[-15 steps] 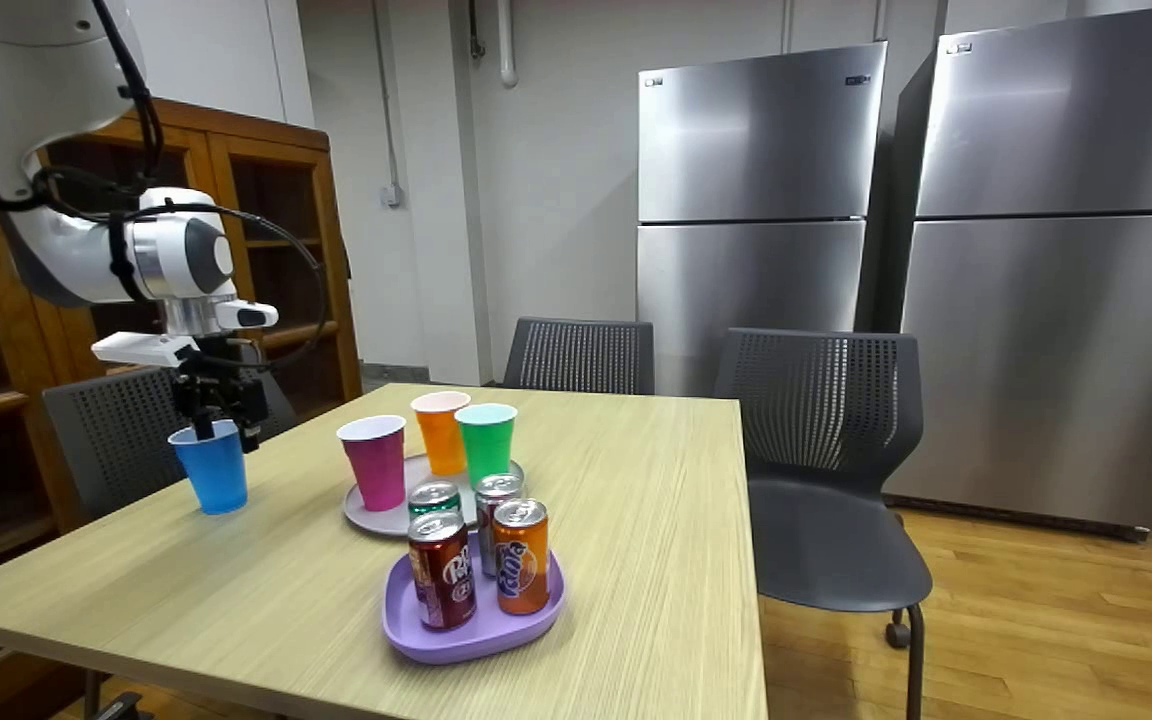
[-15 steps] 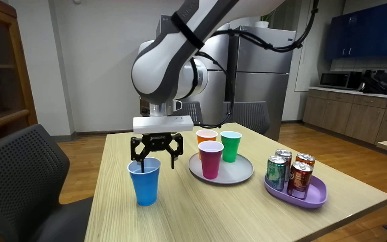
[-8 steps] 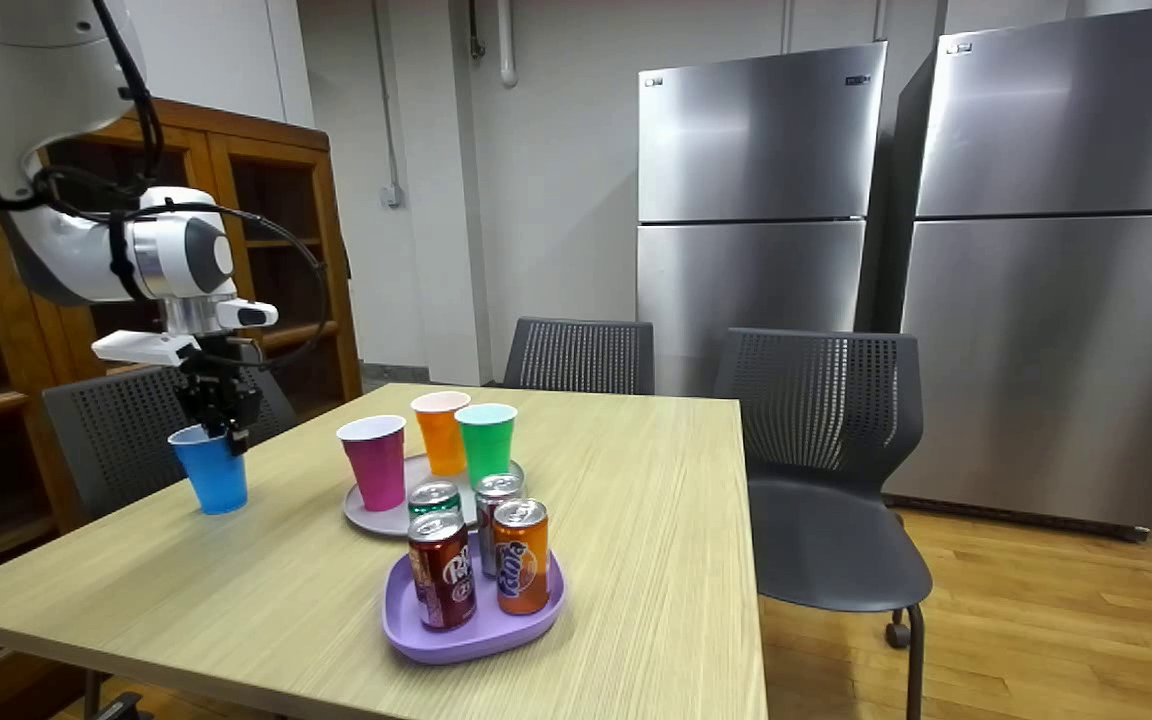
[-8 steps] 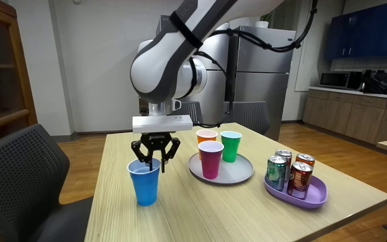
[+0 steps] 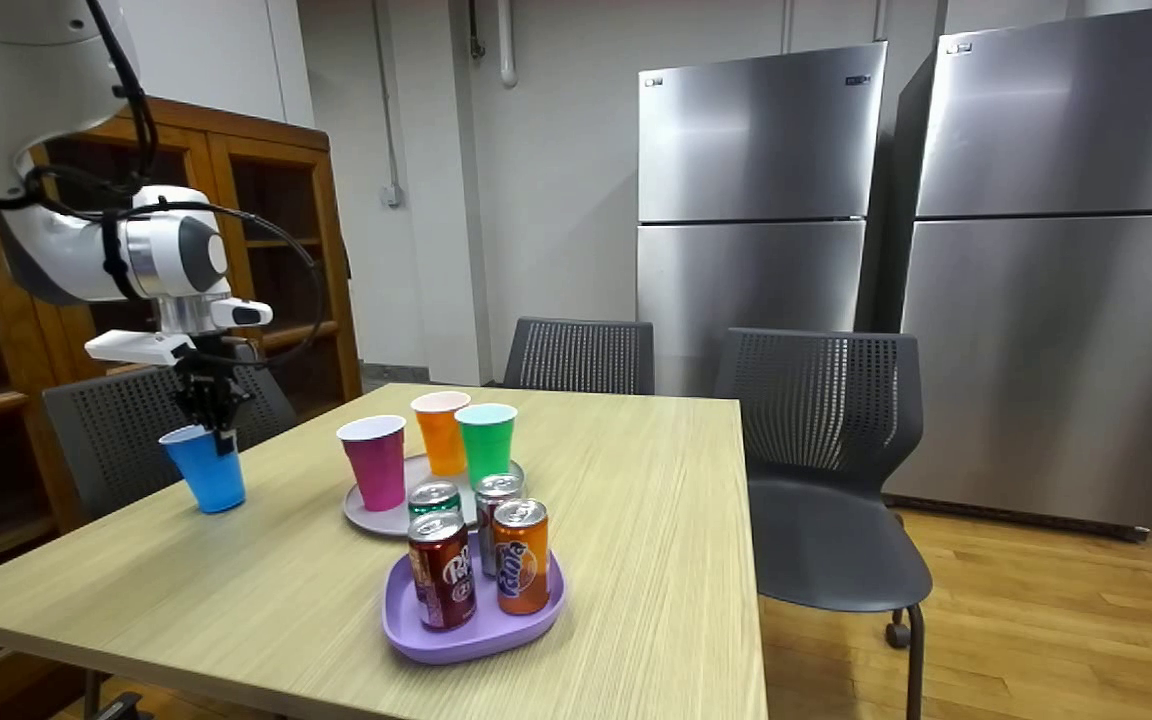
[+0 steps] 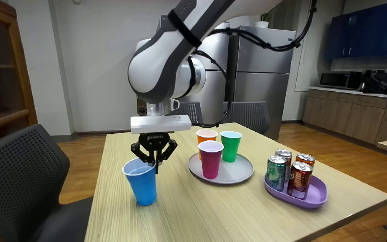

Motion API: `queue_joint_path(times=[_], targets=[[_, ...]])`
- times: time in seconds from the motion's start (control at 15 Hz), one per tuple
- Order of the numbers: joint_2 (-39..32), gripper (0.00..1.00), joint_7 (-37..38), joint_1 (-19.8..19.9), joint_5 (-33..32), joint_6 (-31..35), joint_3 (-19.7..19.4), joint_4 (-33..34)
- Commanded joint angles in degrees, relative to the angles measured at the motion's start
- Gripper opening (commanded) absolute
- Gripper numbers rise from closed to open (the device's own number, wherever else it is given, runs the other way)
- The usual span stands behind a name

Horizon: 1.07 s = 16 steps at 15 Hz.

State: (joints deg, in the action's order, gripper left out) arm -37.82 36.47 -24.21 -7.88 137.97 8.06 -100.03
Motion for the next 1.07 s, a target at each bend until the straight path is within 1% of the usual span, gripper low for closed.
queue_joint_path(times=[0.0,0.2,0.53,0.8,1.0], targets=[[4.15,0.01,-1.99,-0.76,0.63,1.18,-1.01,-4.41],[7.39,0.01,-2.40,-0.44,0.35,3.29,-1.33,-9.07],[14.51,0.01,-2.79,0.74,0.51,9.22,-2.05,-21.31],[20.15,0.01,-2.58,2.72,1.07,15.23,-3.26,-32.04],[24.45,0.01,-2.61,5.16,1.55,19.62,-4.73,-39.94]])
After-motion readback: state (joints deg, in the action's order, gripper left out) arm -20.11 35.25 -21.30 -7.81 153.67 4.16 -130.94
